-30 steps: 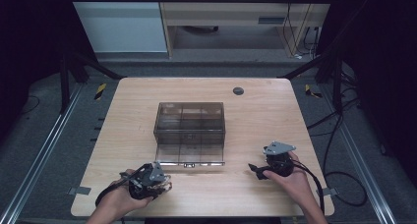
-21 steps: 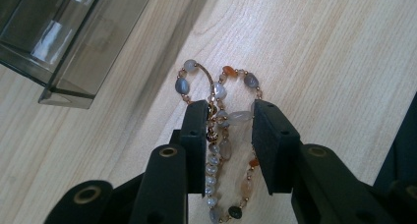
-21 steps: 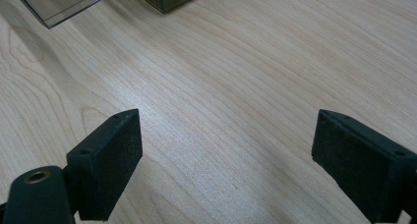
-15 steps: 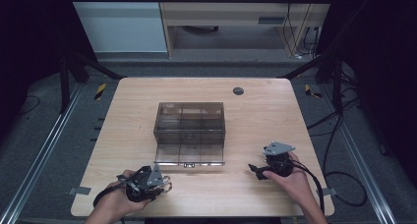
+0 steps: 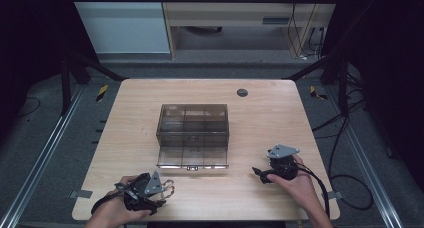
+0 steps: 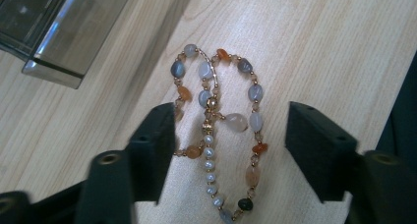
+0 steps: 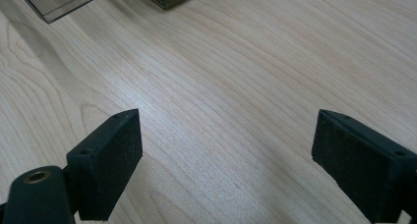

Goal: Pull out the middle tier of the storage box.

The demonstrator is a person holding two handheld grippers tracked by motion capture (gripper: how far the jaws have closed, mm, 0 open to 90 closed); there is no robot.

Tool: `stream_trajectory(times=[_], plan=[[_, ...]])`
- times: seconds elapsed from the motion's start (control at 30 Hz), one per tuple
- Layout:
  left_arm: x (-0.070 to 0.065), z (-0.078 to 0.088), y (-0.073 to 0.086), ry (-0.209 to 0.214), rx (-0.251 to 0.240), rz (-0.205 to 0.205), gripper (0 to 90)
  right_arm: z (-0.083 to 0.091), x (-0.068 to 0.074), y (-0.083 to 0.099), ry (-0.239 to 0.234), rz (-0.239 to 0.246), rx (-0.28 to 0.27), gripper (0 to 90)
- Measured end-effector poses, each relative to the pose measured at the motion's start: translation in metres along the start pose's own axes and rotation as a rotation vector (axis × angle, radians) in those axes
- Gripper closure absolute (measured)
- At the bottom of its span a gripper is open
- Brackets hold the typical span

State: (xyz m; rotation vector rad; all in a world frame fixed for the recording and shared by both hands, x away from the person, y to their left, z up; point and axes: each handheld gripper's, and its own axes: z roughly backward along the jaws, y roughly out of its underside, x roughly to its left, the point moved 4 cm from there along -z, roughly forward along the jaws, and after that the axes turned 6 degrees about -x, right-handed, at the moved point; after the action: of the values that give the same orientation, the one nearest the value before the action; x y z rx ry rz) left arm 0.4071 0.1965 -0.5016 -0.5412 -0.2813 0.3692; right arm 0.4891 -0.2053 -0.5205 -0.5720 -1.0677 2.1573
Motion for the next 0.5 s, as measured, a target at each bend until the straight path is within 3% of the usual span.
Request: stream_trajectory(times=[0.23,0.5], plan=[[0.003,-0.004,0.005,0.022,0.019,0.022,14.1,0.000,0.000,0.000,-0.001,0.001,0.001,12.0],[0.010,-0.011,0.009,0.039,0.050,0.067,15.4,0.000,0.000,0.000,-0.001,0.002,0.004,12.0]])
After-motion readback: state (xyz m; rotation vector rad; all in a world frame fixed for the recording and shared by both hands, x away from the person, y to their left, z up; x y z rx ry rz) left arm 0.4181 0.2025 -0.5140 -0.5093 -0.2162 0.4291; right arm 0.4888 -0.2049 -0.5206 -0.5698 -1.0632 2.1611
